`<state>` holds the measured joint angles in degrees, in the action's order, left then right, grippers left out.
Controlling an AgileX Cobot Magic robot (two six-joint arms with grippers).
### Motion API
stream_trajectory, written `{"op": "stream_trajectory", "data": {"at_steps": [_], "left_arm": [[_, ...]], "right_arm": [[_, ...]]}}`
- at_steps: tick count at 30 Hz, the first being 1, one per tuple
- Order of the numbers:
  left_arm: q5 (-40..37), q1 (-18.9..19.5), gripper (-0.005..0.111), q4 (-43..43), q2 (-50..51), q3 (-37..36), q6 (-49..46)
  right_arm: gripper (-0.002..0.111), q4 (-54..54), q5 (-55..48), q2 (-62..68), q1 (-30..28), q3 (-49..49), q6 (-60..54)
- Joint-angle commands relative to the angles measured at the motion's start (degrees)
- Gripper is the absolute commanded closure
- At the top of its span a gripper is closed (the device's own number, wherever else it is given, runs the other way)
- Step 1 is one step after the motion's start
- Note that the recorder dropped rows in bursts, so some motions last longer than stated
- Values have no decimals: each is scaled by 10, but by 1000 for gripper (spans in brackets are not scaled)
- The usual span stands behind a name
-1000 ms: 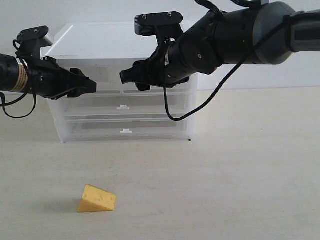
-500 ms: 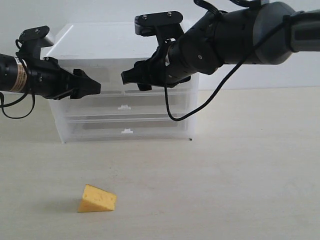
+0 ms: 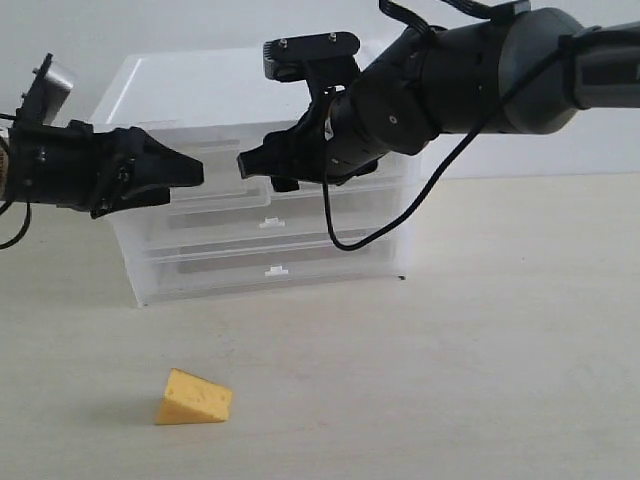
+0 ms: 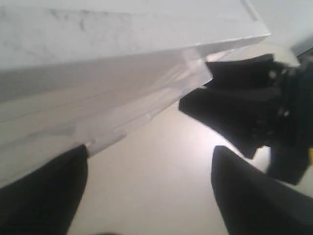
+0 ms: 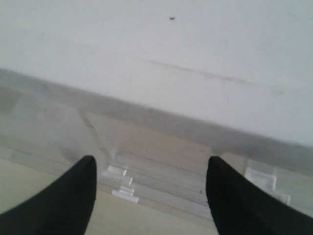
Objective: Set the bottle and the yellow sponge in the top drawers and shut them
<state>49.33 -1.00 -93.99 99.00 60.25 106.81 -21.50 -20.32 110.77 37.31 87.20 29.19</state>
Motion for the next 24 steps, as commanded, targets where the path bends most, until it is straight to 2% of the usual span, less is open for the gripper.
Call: {"op": "stream_trajectory", "data": {"at_steps": [1,3,6,15,24], "left_arm": [[41,33,42,26,-12,-9,-12],[33,60,42,38,-10,-9,-15],[34,78,42,47,-9,-9,-24],[-49,78,42,92,-4,-4,-79],[-44,87,42,92,17,34,-81]], "right_arm": [[49,-18,26,1,-8,4,-8],[49,-18,29,1,-8,4,-7],[49,-18,35,1,-8,4,-7],[49,-18,58,1,-8,4,-2],[49,-18,53,1,-8,4,0]]}}
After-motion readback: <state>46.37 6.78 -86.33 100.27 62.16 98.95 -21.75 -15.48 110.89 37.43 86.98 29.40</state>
